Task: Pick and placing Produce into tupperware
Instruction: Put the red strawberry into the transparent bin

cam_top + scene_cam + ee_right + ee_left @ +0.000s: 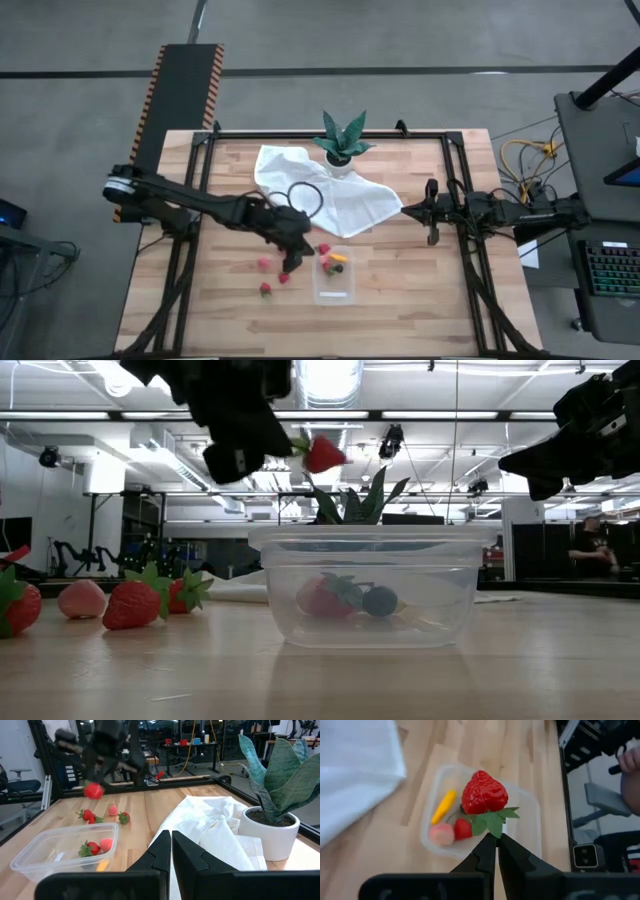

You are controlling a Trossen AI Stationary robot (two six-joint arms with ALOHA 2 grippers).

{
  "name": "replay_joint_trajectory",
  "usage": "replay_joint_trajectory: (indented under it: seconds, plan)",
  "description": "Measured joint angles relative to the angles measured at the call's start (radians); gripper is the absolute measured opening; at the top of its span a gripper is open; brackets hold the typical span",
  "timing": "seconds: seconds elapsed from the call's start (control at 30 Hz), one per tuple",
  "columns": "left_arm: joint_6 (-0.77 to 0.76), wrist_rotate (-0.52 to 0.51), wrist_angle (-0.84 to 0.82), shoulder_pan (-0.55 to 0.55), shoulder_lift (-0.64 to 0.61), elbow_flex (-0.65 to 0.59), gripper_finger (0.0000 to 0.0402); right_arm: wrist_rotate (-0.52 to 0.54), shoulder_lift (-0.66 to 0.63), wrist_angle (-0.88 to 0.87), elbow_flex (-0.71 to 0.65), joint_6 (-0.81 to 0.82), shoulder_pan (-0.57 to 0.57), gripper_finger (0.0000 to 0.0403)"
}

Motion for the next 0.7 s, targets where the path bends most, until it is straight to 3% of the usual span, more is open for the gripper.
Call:
replay_joint_trajectory:
  seconds: [0.37, 0.7]
  plan:
    - [0.068, 0.095, -0.01, -0.002, 0.18, 0.123, 0.0, -0.007, 0.022, -0.001, 0.0, 0.0, 0.0, 0.0009]
    - [0.067, 0.103, -0.014, 0.009, 0.272, 0.135, 0.0, -0.008, 0.025, 0.0, 0.0, 0.0, 0.0, 0.0009]
